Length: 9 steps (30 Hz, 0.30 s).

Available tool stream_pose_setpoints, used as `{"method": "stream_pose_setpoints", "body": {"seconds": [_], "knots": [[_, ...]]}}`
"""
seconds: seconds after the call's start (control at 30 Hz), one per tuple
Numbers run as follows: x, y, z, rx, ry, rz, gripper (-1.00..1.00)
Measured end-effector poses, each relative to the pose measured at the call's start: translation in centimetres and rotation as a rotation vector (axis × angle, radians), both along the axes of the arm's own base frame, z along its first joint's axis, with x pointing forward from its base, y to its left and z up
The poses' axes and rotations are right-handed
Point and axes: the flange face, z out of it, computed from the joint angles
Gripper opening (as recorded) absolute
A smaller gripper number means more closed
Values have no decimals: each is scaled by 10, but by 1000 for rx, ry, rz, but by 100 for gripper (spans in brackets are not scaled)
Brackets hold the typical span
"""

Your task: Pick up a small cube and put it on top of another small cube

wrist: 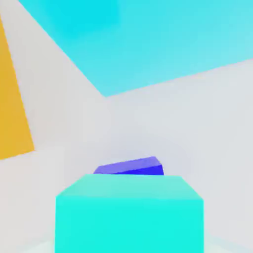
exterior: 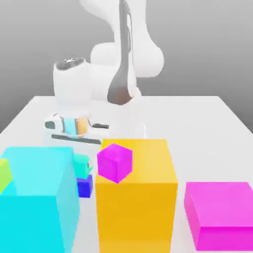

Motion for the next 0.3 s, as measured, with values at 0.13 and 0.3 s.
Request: {"method": "stream_pose_setpoints", "body": {"seconds": [0.13,0.3], "knots": [[-1,0,-6,-3,1,0,100],[0,0,-2,-1,0,0,100]]}}
